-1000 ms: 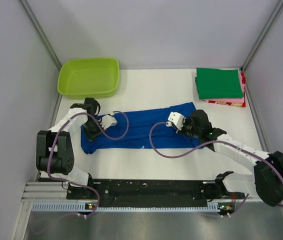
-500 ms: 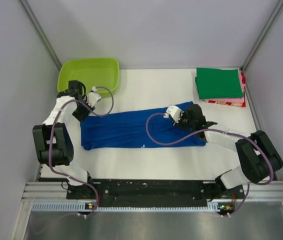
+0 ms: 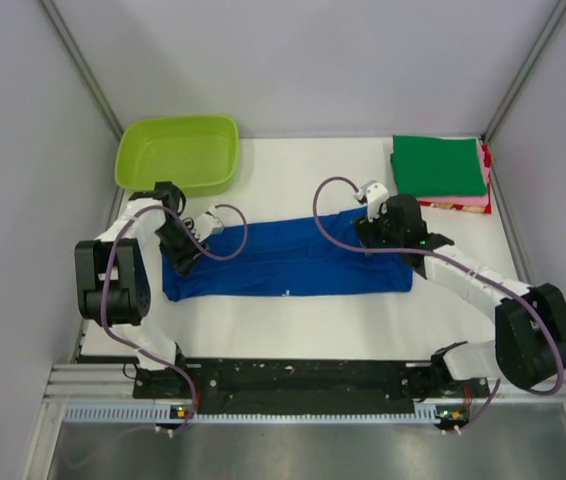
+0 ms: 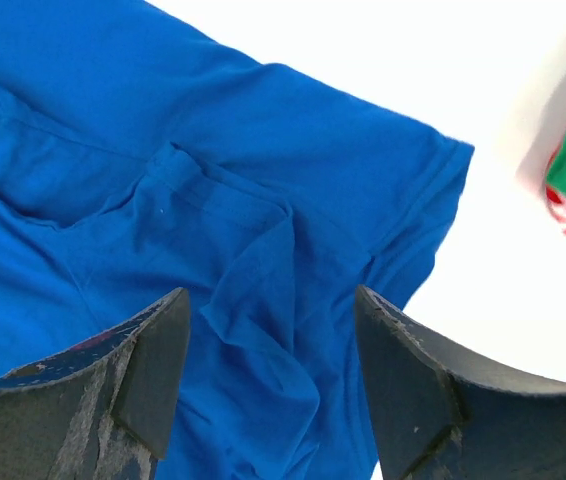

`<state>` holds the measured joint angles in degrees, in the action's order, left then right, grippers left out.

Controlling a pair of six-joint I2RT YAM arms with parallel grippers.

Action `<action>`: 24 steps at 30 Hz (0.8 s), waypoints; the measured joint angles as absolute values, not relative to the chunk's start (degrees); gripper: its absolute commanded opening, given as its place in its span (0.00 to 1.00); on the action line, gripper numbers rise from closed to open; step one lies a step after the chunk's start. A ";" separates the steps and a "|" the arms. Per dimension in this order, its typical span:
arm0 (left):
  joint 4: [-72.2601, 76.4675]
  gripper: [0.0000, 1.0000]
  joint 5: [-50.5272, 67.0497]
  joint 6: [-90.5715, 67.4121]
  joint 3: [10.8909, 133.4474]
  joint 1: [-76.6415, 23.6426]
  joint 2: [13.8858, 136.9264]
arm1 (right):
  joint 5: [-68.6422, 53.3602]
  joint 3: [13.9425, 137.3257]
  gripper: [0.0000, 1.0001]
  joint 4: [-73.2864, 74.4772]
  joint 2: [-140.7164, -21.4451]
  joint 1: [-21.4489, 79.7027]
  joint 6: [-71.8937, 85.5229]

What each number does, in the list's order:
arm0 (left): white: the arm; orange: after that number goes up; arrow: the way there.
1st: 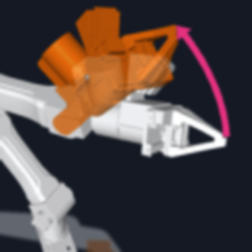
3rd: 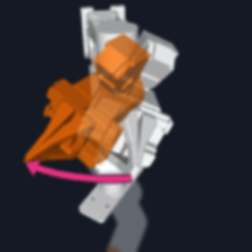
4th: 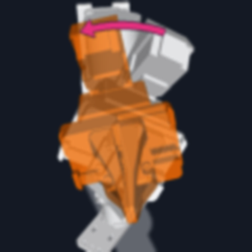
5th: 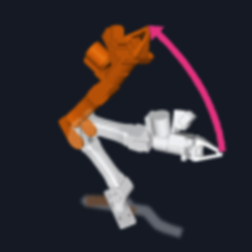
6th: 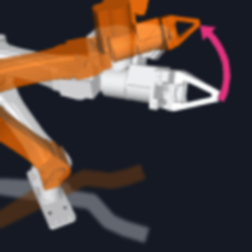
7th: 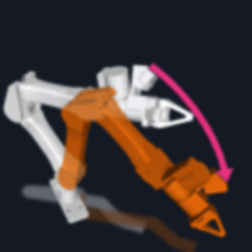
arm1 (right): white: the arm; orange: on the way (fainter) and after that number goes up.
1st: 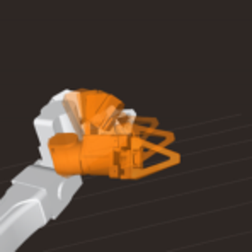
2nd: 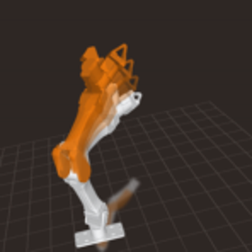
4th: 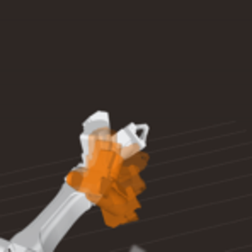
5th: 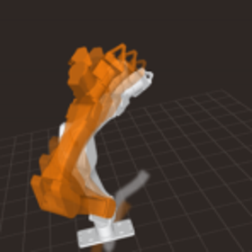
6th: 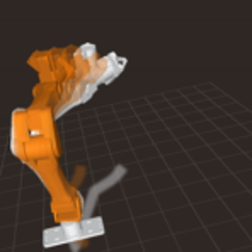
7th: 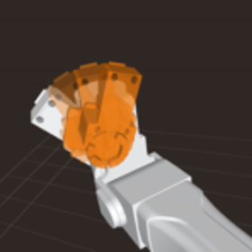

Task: Fold and stack the t-shirts
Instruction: Fold the other side of the tshirt into a rectangle

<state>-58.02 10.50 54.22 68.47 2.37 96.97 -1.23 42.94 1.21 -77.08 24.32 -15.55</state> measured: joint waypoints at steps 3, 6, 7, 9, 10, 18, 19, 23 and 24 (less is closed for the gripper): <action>-56.01 0.59 9.50 54.87 66.76 2.37 98.65 | -1.06 43.64 0.65 4.12 -76.12 22.79 -10.22; -54.41 0.47 8.08 55.44 65.49 2.35 100.27 | -1.04 43.09 0.63 6.04 -76.07 22.22 -7.40; -53.60 0.42 7.60 55.48 65.17 2.35 100.97 | -1.13 42.81 0.61 6.35 -76.14 22.22 -6.87; -52.31 0.28 7.18 55.59 64.66 2.35 101.80 | -0.84 42.65 0.53 6.42 -77.19 22.22 -6.17; -51.96 0.23 7.01 55.46 64.53 2.35 101.80 | -0.19 42.65 0.48 6.02 -78.30 22.22 -5.82; -50.61 0.00 6.92 54.89 63.29 2.26 98.35 | 6.17 42.63 0.08 5.98 -85.25 22.06 -3.88; -50.59 0.00 6.85 54.57 63.31 2.24 97.47 | 6.33 42.63 0.04 5.85 -85.25 21.96 -3.86; -50.83 0.00 6.59 53.28 64.20 2.24 94.67 | 6.48 42.65 0.00 5.37 -86.26 21.56 -3.81; -50.87 0.00 6.50 52.77 64.73 2.24 94.35 | 6.48 42.65 0.00 5.37 -86.76 21.50 -3.81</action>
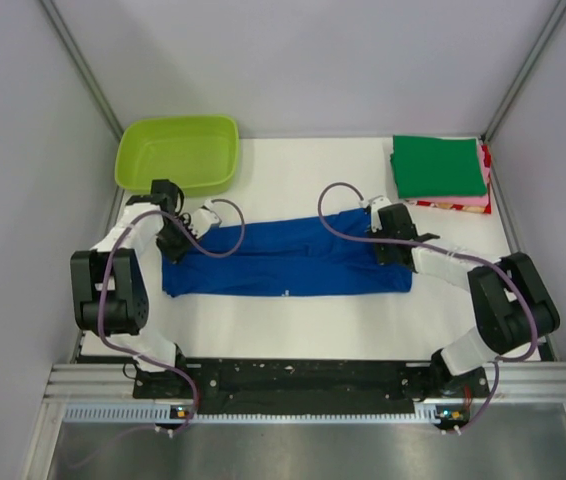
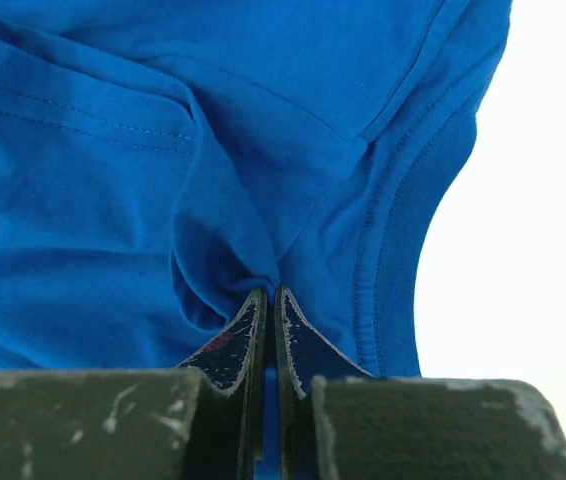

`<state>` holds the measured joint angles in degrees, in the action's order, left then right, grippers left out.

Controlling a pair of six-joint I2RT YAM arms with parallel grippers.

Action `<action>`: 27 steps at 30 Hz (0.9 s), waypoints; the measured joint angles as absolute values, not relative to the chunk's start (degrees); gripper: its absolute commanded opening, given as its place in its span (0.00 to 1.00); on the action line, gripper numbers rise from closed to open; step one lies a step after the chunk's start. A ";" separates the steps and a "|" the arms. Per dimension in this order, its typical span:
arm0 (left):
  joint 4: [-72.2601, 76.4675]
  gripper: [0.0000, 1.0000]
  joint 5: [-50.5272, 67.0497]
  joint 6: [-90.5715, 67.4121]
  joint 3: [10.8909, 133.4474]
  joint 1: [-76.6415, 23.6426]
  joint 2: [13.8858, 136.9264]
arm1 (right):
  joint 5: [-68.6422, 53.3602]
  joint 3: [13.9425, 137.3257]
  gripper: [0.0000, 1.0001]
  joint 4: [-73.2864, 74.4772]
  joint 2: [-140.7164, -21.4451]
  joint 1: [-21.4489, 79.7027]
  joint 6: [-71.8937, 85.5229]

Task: Fold and stack the t-shirts
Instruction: Fold the other side of the tshirt into a rectangle

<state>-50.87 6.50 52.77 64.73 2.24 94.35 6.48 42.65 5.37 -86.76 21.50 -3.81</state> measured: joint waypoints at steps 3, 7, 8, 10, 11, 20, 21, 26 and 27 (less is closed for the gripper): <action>-50.68 0.00 5.93 51.70 65.89 2.24 93.60 | 6.50 42.65 0.00 5.39 -87.83 21.23 -3.81; -49.93 0.00 3.57 50.33 66.22 2.17 93.17 | 6.42 42.74 0.00 5.23 -87.85 19.75 -3.66; -49.71 0.00 2.92 49.98 66.22 2.15 93.25 | 6.31 42.74 0.00 5.17 -87.85 19.16 -3.46; -48.97 0.00 1.58 49.34 66.22 2.13 93.43 | 5.72 42.74 0.00 4.67 -87.85 18.09 -3.29; -48.53 0.00 1.26 49.12 66.22 2.13 93.62 | 5.50 42.74 0.00 4.32 -87.83 17.78 -3.22; -42.74 0.10 -2.96 49.10 66.39 1.54 96.51 | 3.11 42.89 0.00 0.67 -87.83 17.28 -3.49; -41.98 0.17 -3.86 49.52 66.39 1.37 97.03 | 2.83 42.92 0.01 0.49 -87.83 17.21 -3.51; -36.91 0.38 -10.00 50.41 66.24 1.13 99.18 | 2.94 43.51 0.30 0.05 -87.96 16.99 -3.90; -35.86 0.41 -11.31 50.48 66.22 1.17 99.26 | 3.33 43.64 0.36 0.01 -88.07 16.91 -3.55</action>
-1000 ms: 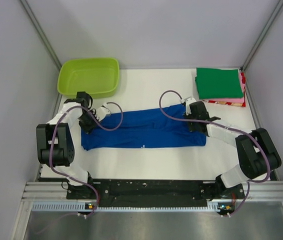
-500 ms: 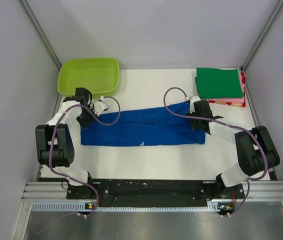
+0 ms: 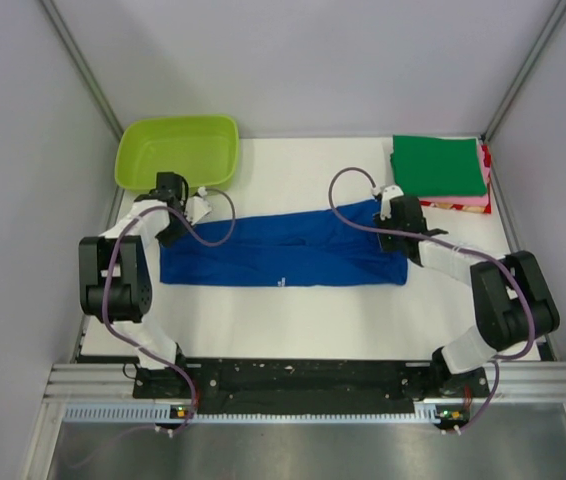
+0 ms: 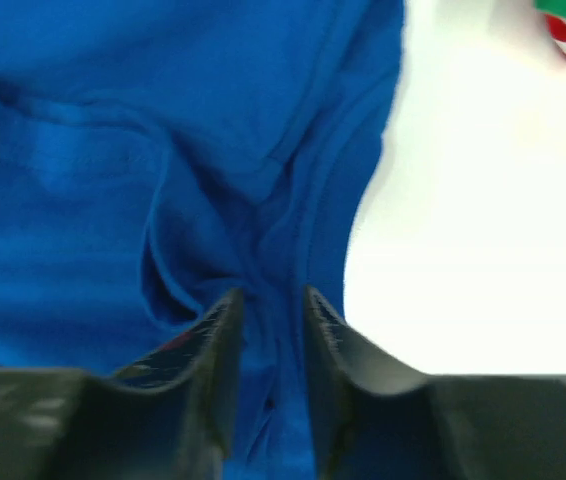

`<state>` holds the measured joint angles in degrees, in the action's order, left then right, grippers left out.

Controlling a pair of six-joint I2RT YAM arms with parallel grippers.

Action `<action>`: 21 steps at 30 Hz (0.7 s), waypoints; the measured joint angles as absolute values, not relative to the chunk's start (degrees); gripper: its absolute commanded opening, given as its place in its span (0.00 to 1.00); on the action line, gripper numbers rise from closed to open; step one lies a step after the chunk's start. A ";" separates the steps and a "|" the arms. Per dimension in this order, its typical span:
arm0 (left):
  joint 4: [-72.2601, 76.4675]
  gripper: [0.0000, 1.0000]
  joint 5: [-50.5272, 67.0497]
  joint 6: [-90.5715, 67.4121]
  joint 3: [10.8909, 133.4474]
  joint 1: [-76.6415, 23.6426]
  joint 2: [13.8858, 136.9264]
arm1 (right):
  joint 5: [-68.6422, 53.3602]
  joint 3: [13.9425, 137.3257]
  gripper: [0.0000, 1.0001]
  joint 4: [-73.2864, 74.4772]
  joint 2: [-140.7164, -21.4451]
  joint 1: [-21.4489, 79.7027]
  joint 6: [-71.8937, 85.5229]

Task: Fold and stack the t-shirts
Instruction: Fold the other side of the tshirt into a rectangle

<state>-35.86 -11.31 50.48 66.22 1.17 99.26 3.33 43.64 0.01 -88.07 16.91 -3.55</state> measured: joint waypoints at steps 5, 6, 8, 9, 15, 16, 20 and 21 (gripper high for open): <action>-31.27 0.43 -17.96 49.52 66.63 1.43 98.89 | 4.71 45.17 0.45 2.07 -88.14 13.61 0.14; -31.70 0.42 -17.80 49.25 66.96 1.45 98.39 | 4.60 45.47 0.45 2.76 -87.83 12.25 1.56; -33.28 0.42 -16.21 48.71 67.40 1.32 96.27 | 4.47 45.50 0.44 4.54 -85.78 9.98 4.03; -34.22 0.42 -14.90 48.51 67.42 1.21 94.91 | 4.43 45.47 0.42 5.34 -84.44 9.30 5.02; -39.48 0.35 -4.10 48.38 64.31 -3.88 86.63 | -0.45 42.89 0.14 5.02 -72.90 8.97 11.40; -39.75 0.33 -3.27 48.12 63.55 -4.69 87.18 | -1.74 41.87 0.10 4.49 -71.99 9.02 12.51; -39.92 0.31 -3.60 46.54 62.33 -3.99 94.52 | -6.24 37.69 0.00 3.51 -73.47 9.43 15.94; -39.83 0.30 -4.14 46.06 62.33 -3.29 96.79 | -7.16 36.84 0.00 3.73 -74.85 9.52 16.73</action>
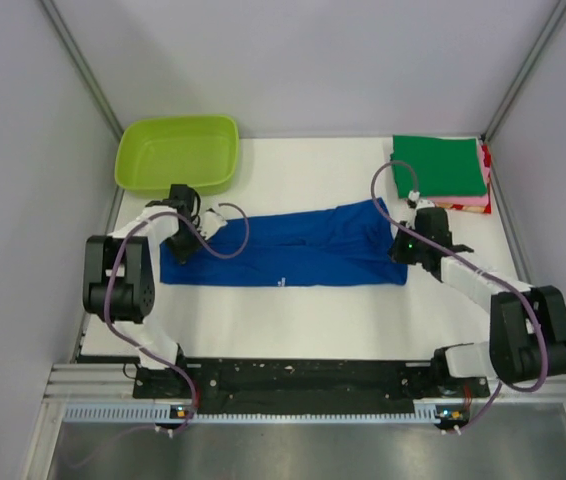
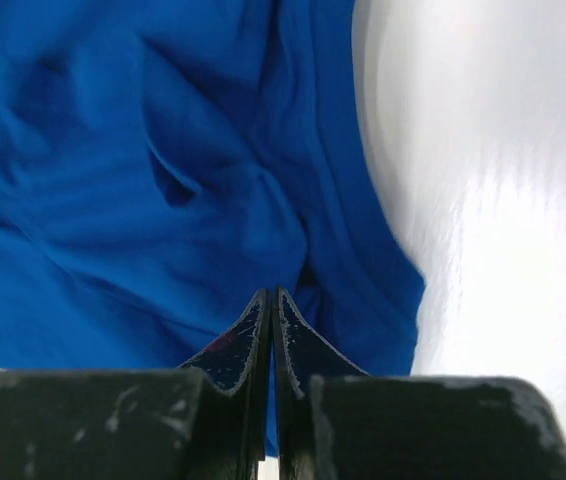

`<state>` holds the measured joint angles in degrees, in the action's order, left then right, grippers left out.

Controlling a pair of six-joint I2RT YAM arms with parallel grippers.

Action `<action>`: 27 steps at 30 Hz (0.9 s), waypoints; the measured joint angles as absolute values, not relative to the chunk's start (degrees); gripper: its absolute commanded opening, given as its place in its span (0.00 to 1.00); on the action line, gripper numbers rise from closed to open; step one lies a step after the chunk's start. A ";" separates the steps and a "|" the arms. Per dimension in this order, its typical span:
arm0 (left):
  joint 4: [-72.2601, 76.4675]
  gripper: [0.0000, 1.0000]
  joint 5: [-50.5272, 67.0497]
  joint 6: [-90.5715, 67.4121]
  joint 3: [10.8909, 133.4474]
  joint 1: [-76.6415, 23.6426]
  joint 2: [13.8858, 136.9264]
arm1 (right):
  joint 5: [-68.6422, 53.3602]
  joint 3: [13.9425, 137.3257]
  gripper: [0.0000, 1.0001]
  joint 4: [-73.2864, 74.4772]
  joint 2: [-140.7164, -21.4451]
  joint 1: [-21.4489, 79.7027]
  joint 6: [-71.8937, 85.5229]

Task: Fold and stack the t-shirts
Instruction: Fold the other side of the tshirt into a rectangle

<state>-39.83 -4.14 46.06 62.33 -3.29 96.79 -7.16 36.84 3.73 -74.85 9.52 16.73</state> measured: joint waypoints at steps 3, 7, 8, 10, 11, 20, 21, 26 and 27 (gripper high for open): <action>-39.90 0.30 -6.48 44.64 62.00 -1.17 100.47 | -9.21 34.65 0.00 4.73 -78.81 9.56 19.14; -38.37 0.30 -9.06 44.01 59.81 0.34 99.42 | -11.00 33.80 0.00 5.19 -80.40 7.92 22.37; -37.63 0.30 -9.78 44.01 58.70 0.71 98.67 | -11.42 33.78 0.00 5.23 -80.42 7.25 22.96; -36.95 0.31 -11.40 44.05 57.12 1.67 97.84 | -11.46 33.74 0.00 5.61 -80.44 6.00 23.86; -36.64 0.31 -12.43 44.18 56.47 2.52 97.58 | -11.46 33.74 0.00 5.80 -80.44 5.43 24.21; -38.11 0.51 -14.55 47.00 54.46 8.78 95.22 | -13.34 33.76 0.20 7.84 -78.54 5.78 23.64; -40.05 0.54 -13.17 47.16 54.96 9.02 94.54 | -13.04 33.91 0.27 8.60 -77.82 6.44 22.72; -49.10 0.57 -5.37 45.54 66.52 7.88 91.44 | -11.27 39.05 0.50 11.49 -76.64 13.82 16.91; -49.84 0.57 -3.62 44.82 69.95 6.79 91.09 | -11.25 40.53 0.52 11.11 -76.64 15.90 15.38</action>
<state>-49.84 -3.62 44.82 69.95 6.79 91.09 -11.25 40.53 11.11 -76.64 15.90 15.38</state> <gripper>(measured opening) 0.569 0.448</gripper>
